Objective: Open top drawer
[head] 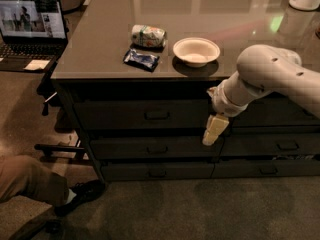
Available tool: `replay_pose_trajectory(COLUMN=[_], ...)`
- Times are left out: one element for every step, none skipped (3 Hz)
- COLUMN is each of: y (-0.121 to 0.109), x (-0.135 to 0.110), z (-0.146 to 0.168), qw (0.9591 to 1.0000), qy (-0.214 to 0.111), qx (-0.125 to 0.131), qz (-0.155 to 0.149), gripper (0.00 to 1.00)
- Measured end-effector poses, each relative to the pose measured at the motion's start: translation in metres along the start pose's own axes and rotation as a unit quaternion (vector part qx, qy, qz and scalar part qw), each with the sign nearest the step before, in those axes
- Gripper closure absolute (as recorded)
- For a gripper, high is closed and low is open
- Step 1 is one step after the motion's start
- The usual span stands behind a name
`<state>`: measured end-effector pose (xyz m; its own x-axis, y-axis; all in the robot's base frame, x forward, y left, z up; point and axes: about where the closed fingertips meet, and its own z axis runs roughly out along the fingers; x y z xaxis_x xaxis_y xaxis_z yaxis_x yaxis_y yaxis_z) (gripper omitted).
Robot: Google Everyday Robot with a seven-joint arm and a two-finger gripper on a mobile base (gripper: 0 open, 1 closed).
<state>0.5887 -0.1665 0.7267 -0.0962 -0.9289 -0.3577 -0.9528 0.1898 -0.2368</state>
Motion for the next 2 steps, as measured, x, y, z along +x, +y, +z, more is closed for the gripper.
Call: replay_pose_trajectory(y=[-0.013, -0.027], x=[0.008, 0.014], z=[0.017, 0.031], qw=[0.9996, 0.9987], qy=[0.010, 0.023], qx=[0.018, 0.034], qz=[0.017, 0.028], gripper=[0.00, 0.00])
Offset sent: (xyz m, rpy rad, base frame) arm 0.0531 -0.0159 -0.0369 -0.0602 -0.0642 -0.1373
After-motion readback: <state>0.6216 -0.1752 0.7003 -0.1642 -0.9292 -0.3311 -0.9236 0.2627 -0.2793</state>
